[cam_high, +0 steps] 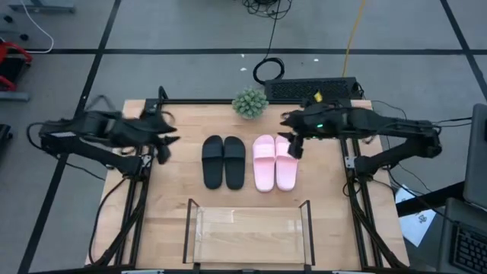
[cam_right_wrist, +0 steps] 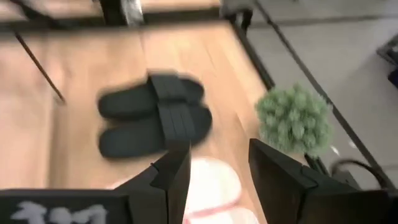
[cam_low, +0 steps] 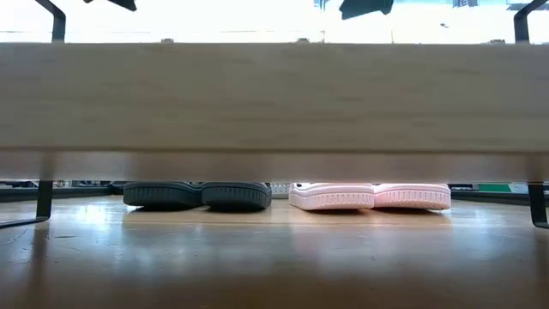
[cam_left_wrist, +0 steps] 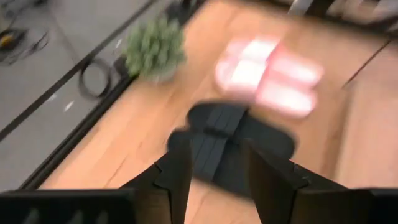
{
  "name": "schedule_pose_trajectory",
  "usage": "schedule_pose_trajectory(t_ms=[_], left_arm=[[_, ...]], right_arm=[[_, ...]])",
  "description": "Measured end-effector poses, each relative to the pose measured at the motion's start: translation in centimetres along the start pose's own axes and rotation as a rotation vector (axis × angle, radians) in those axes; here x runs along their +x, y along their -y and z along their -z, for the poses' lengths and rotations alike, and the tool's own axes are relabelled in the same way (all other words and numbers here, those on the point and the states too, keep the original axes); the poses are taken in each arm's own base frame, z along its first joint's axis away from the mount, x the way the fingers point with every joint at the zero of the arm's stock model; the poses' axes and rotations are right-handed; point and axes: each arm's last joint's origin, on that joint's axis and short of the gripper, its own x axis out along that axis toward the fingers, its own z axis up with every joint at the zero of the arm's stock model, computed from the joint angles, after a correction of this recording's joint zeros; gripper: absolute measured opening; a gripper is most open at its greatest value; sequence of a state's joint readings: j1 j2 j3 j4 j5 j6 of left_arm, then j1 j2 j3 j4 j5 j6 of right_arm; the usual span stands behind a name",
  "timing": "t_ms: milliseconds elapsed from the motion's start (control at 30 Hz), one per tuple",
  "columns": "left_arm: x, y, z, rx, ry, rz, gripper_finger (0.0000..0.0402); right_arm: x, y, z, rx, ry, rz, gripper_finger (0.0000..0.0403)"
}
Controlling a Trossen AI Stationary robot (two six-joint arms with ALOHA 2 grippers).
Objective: Pick and place slides into the shelf
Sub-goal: Put the left black slide on the shelf
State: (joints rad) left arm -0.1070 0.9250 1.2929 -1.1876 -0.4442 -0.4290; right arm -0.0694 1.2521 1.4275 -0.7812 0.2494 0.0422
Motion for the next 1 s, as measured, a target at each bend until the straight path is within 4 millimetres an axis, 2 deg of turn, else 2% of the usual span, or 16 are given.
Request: schedule_pose_trajectory(t_ms=[167, 333, 500, 633, 800, 1000], left_arm=[[2.9, 1.3, 0.0, 0.102, -0.117, -0.033, 0.0145], [4.1, 0.8, -0.6, 0.129, -0.176, 0.054, 0.0145], [4.7, -1.2, -1.8, 0.104, -0.128, 0.103, 0.0145], [5.6, -2.5, -2.5, 0.084, -0.141, 0.223, 0.0145], [7.7, -3.9, -2.8, 0.066, -0.175, 0.282, 0.0145], [10.6, -5.0, -2.4, 0.026, -0.27, 0.317, 0.0145]], right_arm=[[2.8, 0.0, 0.1, -0.079, -0.069, 0.026, 0.0153], [4.2, 1.2, 0.1, -0.085, -0.105, 0.038, 0.0153], [4.5, 3.1, 0.2, 0.003, -0.107, -0.067, 0.0153], [4.6, 4.5, 0.3, 0.046, -0.106, -0.119, 0.0153], [4.6, 5.9, 0.6, 0.114, -0.107, -0.196, 0.0153], [4.6, 6.3, 0.7, 0.128, -0.108, -0.204, 0.0153]])
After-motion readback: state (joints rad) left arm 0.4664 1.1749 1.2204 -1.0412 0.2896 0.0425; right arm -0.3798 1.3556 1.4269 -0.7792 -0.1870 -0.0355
